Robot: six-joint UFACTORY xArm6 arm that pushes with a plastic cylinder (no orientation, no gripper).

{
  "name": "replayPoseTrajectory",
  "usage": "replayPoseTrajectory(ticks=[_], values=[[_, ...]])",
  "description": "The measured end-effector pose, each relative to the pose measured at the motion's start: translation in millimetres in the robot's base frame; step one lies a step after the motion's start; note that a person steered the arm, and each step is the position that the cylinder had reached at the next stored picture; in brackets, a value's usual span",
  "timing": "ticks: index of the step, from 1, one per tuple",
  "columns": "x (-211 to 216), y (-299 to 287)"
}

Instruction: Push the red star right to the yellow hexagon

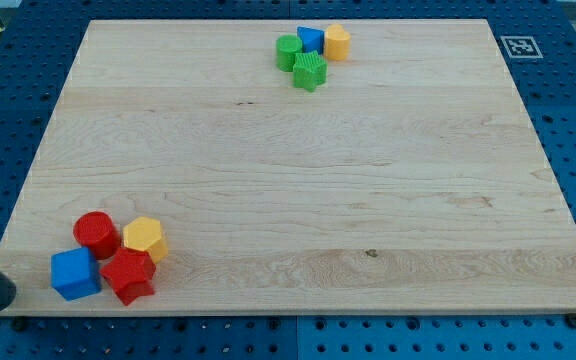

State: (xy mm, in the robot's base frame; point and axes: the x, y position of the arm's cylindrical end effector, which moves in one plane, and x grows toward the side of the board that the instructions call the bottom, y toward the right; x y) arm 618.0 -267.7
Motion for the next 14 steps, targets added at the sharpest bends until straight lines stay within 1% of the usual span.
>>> replayPoseTrajectory(ticks=[2, 3, 4, 6, 7, 8, 9, 10, 11, 12, 13, 14], values=[[-0.2, 35.8], [0.8, 82.8], [-0.2, 95.3], [-3.2, 143.2], [-11.4, 142.2], [-21.1, 154.7], [-21.1, 168.0], [-23.6, 197.2], [-26.9, 199.5], [-13.3, 195.8], [-12.9, 178.9], [-46.1, 160.8]])
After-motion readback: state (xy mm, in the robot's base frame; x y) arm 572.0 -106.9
